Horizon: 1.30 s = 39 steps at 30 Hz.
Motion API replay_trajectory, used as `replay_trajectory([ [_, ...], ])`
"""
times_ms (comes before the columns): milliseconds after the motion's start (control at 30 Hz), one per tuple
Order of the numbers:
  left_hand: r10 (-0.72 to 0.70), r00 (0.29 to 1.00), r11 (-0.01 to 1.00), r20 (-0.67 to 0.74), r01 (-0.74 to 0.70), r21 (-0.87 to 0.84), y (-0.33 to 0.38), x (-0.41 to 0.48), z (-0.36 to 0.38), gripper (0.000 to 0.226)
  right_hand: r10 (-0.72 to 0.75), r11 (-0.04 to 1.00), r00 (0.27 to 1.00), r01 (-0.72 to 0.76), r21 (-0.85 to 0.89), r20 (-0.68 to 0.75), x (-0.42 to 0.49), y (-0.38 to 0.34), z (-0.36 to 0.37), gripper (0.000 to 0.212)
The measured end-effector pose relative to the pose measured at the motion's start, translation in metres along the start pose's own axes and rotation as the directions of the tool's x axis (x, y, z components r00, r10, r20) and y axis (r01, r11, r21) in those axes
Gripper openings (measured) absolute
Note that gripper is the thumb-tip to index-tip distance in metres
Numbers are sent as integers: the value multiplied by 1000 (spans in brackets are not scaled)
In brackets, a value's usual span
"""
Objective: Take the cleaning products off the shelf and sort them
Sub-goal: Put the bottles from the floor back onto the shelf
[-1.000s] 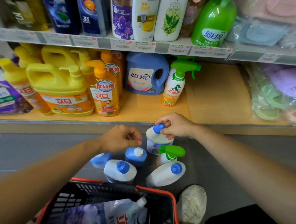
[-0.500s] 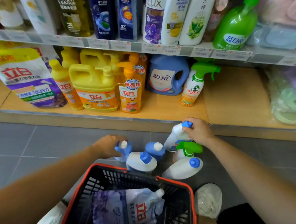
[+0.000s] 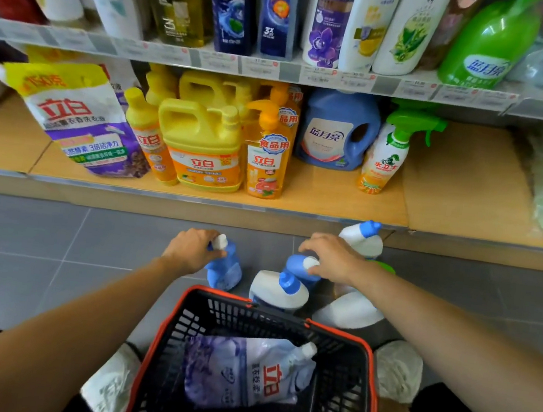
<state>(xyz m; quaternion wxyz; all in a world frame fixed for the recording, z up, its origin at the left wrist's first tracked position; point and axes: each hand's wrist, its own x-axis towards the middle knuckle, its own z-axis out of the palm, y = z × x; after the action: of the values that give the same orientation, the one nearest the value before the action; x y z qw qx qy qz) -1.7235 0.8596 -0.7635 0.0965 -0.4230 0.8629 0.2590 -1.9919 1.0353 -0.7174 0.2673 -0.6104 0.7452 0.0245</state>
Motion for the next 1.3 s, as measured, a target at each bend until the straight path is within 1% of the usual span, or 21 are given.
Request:
replay_trajectory([
  [67, -45, 998, 999, -41, 44, -25, -7, -1, -2, 47, 1, 999, 998, 2, -43, 59, 5, 0, 7, 42],
  [133, -54, 995, 998, -79, 51, -48, -12, -2, -4, 46, -9, 998, 998, 13, -66, 68, 9, 2, 11, 38],
  [200, -16, 997, 998, -78, 11, -69, -14, -4, -6, 44, -24, 997, 998, 29, -75, 63, 12, 3, 12, 34],
  [367, 119, 992, 991, -41, -121, -58, -15, -7, -8, 45, 7, 1000, 1000, -7, -26, 13, 18, 5, 0, 27],
  [533, 197, 980, 980, -14, -197, -15, -11, -7, -6, 43, -37, 999, 999, 37, -20, -32, 12, -6, -43, 24],
  [633, 196, 981, 981, -10, -196, 2, -4, -4, -6, 37, -97, 995, 990, 92, -50, -100, 0, -17, -86, 26],
  [700, 169, 986, 985, -8, -169, 18, 1, -5, -6, 35, -130, 990, 975, 118, -77, -179, -9, -22, -113, 24],
  [767, 151, 989, 987, 6, -151, 57, 5, -7, -5, 34, -137, 990, 951, 124, -66, -276, -17, -25, -138, 23],
  [833, 162, 986, 980, 29, -165, 116, 8, -12, -6, 34, -121, 992, 922, 123, -16, -368, -20, -26, -157, 26],
  [900, 193, 981, 966, 33, -196, 169, 10, -19, -14, 33, -87, 993, 899, 111, 31, -429, -16, -25, -171, 26],
  [1000, 255, 967, 950, -14, -248, 192, 16, -28, -47, 32, -9, 996, 888, 48, 74, -459, -3, -27, -182, 22],
  [1133, 352, 934, 920, -64, -332, 206, 25, -45, -111, 36, 86, 996, 875, -78, 38, -476, 21, -35, -189, 20],
  [1200, 399, 912, 895, -92, -365, 257, 27, -55, -138, 38, 135, 991, 856, -112, 76, -498, 33, -39, -186, 17],
  [1300, 439, 886, 874, -152, -381, 301, 31, -66, -167, 39, 220, 975, 827, -166, 150, -517, 47, -38, -171, 23],
])
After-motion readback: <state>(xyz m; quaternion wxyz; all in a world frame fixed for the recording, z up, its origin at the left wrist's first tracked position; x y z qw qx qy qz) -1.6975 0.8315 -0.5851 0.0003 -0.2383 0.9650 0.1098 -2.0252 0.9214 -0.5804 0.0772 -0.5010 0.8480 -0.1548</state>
